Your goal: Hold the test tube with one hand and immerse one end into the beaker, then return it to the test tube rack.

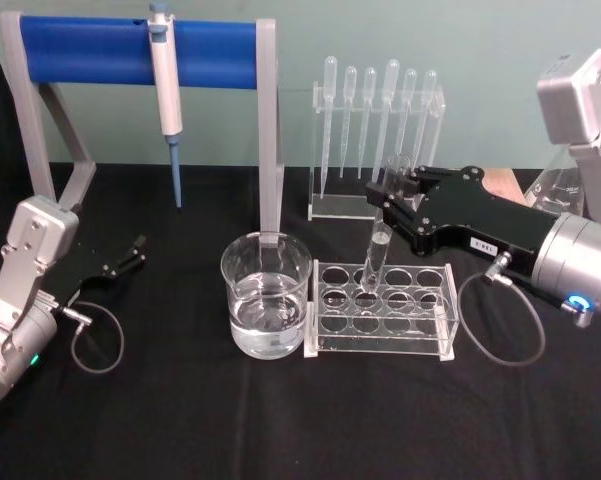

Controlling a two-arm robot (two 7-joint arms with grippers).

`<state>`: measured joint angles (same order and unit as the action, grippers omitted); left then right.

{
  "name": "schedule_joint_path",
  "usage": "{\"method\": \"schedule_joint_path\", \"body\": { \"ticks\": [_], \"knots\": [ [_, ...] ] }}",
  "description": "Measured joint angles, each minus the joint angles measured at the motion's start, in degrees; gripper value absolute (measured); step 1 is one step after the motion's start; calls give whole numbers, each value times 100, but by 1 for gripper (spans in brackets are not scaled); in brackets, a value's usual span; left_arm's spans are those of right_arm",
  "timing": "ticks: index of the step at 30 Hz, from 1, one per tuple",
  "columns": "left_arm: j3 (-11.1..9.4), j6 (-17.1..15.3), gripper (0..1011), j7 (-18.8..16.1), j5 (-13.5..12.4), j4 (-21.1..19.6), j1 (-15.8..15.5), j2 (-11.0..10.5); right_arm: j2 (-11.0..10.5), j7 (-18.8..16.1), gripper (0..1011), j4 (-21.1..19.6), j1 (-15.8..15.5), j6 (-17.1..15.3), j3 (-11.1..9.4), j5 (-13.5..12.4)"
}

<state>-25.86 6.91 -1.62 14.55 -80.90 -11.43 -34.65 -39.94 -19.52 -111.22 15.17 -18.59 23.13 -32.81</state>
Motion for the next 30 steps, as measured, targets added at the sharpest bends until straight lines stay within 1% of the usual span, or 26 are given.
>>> {"method": "schedule_joint_path", "body": {
  "ticks": [12,25,30],
  "knots": [
    [0,0,1000,0,0,0,0,0,265,-62,224,361,4,5,139,286],
    [0,0,1000,0,0,0,0,0,381,-106,224,505,-91,9,84,461],
    [0,0,1000,0,0,0,0,0,465,-120,224,630,-182,157,66,571]
  ]
}}
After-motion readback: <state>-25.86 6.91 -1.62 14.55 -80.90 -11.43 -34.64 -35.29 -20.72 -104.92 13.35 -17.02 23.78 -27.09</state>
